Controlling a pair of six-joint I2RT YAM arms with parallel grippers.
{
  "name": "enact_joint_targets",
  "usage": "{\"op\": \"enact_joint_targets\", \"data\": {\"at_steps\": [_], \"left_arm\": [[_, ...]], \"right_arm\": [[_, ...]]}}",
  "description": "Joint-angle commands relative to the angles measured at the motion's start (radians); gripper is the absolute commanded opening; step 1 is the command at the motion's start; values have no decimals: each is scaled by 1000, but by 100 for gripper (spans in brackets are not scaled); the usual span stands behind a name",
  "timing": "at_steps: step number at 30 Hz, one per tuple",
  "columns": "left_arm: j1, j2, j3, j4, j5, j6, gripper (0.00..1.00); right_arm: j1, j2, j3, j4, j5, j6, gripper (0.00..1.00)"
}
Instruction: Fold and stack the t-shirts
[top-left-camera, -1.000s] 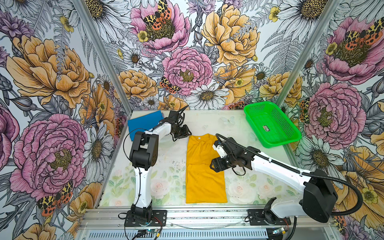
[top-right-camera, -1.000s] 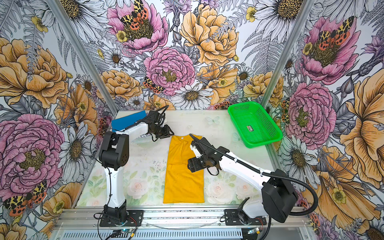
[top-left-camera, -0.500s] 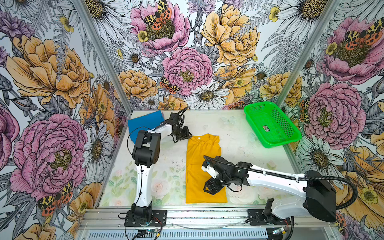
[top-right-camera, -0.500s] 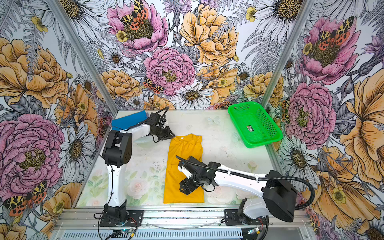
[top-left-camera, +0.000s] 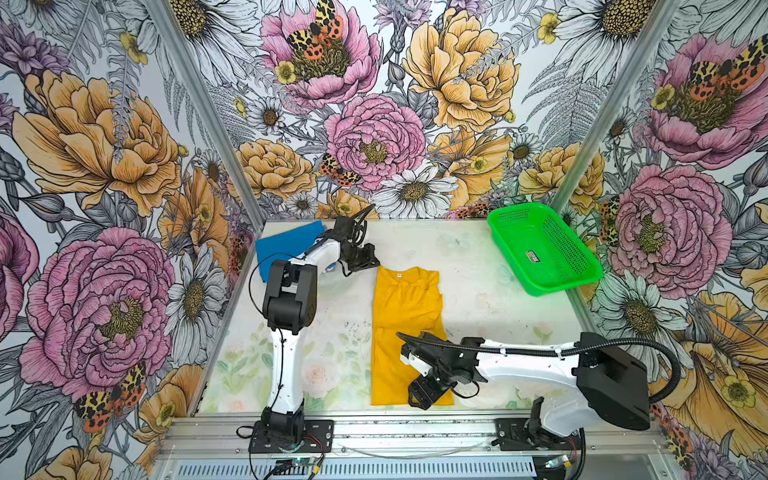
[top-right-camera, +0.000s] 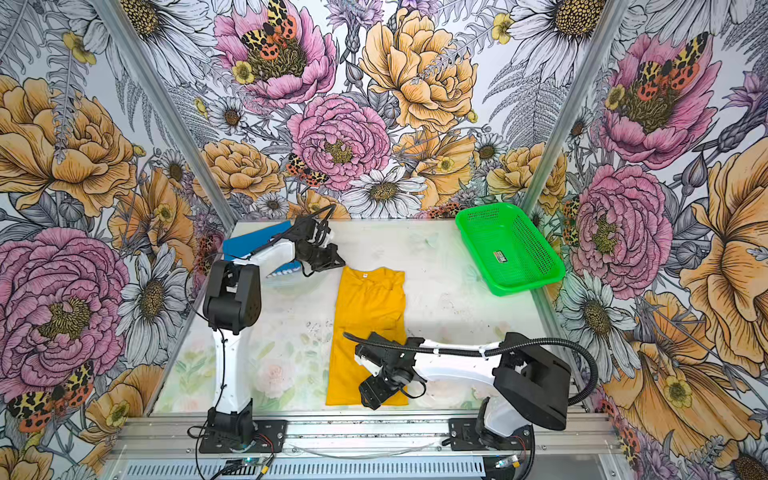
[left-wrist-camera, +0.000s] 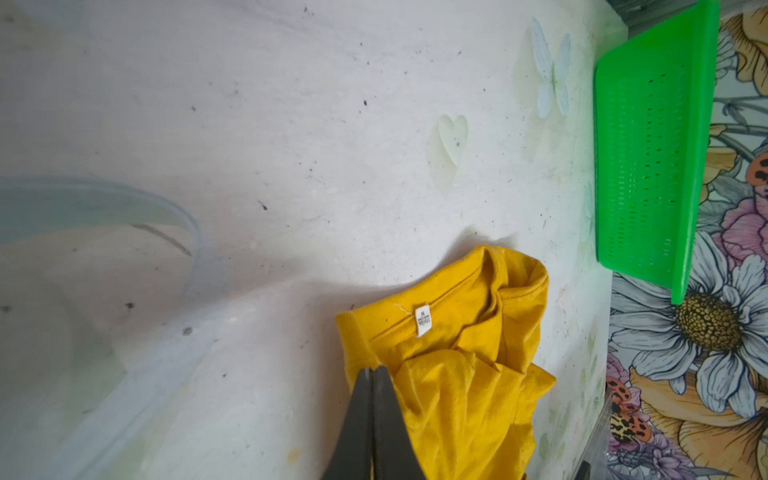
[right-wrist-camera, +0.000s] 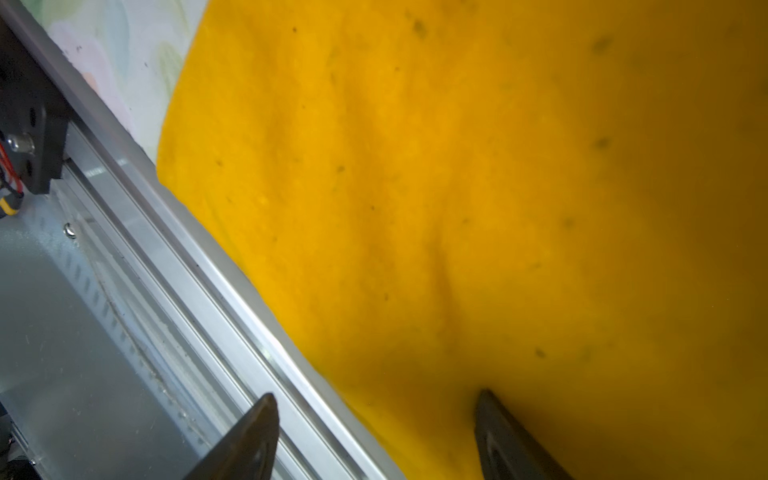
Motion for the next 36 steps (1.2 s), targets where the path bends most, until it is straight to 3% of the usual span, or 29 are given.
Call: {"op": "enact_joint_targets", "data": {"at_steps": [1,6,16,17,18,19,22,23,24,28,30,36], "left_arm": [[4,14,57,-148,-75,151,0],[7,45,119,-254,-199,211,0],[-7,204,451,-308,-133,206,0],[-7,222,482,-326,-131,207,4],[-6,233,497,-332,-127,205,10],[-3,237,501,-334,-124,200,34],[6,217,483,-332,-134,186,84],[7,200,469,-332,-130,188,96],[8,180,452,-330,-125,189,99],[6,45,307,-280,-165,154,99],[6,-66,161,-202,-178,99,99],[-15,-426,-408,78,-210,-117,99]], "right_arm": [[3,14,-14,17,-8,18,76],[4,38,-10,18,-26,11,76],[5,55,-2,17,-61,-15,76],[5,54,-1,19,-62,-15,77],[6,54,3,17,-63,-18,77],[7,54,5,17,-63,-18,77],[-3,31,28,17,-69,-24,78],[-11,5,36,17,-68,-24,80],[-23,-25,45,17,-68,-25,81],[-120,-201,64,3,-63,-11,91],[-195,-274,60,-21,-39,7,99],[-471,-423,44,-167,-2,55,99]]}}
